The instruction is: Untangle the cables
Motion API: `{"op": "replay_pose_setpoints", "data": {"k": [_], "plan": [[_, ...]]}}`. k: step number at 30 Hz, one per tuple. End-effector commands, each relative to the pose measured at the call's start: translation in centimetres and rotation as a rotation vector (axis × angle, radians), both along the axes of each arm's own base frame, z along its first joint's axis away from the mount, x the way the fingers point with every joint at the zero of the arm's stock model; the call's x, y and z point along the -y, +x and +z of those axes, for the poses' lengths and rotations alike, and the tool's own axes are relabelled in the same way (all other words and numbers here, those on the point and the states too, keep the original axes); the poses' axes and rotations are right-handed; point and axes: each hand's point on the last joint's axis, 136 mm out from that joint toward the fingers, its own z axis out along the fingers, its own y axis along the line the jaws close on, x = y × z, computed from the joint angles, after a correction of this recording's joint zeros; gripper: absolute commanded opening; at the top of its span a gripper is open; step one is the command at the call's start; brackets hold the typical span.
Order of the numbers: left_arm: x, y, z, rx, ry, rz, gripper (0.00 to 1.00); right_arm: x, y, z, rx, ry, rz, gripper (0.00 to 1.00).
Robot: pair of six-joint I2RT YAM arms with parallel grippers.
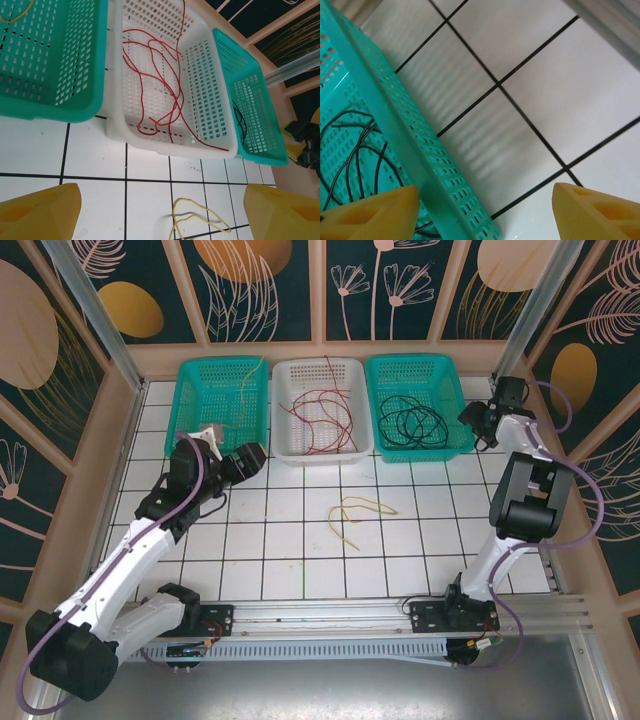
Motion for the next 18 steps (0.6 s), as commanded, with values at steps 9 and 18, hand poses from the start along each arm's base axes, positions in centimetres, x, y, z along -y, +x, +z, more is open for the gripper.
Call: {"op": "replay_pose_setpoints", "data": {"k": [9, 18], "plan": [[0.7, 0.6, 2.8, 0.044, -0.029, -0.015, 0.84, -3.5, 2.4, 2.3, 0.085, 0.035, 0.154, 0.69], [0.7, 0.8, 2.5, 0.04, -0.028, -0.017, 0.84, -5.0, 2.6, 2.1, 0.079, 0.047, 0.196, 0.67]]}}
